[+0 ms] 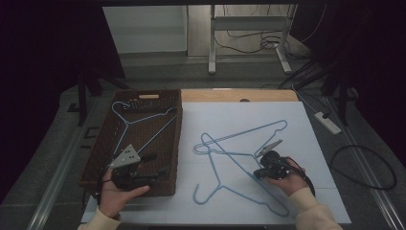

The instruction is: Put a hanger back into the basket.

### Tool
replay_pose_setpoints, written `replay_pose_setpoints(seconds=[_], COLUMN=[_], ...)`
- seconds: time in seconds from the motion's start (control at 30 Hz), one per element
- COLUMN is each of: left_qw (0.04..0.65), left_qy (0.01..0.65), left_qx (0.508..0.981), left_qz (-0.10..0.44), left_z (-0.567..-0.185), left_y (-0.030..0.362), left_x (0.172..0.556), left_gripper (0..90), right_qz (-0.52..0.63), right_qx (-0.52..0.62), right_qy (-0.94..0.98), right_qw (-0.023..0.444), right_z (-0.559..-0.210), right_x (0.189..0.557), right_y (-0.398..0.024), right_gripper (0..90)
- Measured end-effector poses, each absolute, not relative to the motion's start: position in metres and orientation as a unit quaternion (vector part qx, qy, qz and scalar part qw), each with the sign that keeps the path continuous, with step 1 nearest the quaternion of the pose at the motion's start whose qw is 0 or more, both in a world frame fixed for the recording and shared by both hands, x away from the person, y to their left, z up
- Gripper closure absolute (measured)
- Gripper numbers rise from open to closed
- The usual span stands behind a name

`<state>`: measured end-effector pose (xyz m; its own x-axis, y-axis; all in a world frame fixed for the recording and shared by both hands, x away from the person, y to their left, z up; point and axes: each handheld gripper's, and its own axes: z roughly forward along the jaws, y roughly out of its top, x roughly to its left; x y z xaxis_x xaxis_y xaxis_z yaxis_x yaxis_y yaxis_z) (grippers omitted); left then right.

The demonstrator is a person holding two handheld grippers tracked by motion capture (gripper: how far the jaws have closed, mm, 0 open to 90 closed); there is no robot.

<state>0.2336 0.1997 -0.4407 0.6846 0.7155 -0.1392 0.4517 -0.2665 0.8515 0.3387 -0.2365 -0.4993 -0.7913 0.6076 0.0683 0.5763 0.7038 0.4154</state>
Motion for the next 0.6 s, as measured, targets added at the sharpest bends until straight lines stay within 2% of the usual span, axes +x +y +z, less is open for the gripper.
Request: replay_pose_setpoints(seconds=[0.17, 0.37, 0.47, 0.5, 0.6], left_qw=[0.478, 0.478, 0.478, 0.478, 0.477], left_qy=[0.372, 0.371, 0.370, 0.369, 0.369], left_qx=[0.784, 0.784, 0.785, 0.785, 0.786], left_qz=[0.137, 0.139, 0.138, 0.138, 0.138], left_z=[-0.441, -0.441, -0.441, -0.441, -0.442], left_y=[0.199, 0.200, 0.199, 0.199, 0.199], left_x=[0.234, 0.233, 0.234, 0.234, 0.234], left_gripper=[32.8, 32.9, 32.9, 32.9, 32.9], right_qz=[0.211, 0.224, 0.226, 0.219, 0.200], right_qx=[0.313, 0.302, 0.297, 0.283, 0.271], right_qy=[0.925, 0.925, 0.926, 0.931, 0.937], right_qw=[0.039, 0.047, 0.058, 0.074, 0.087], right_z=[-0.499, -0.489, -0.484, -0.478, -0.476], right_x=[0.332, 0.343, 0.351, 0.362, 0.378], right_y=[-0.230, -0.229, -0.227, -0.220, -0.211], right_gripper=[90.0, 90.0, 85.3, 71.4, 63.5])
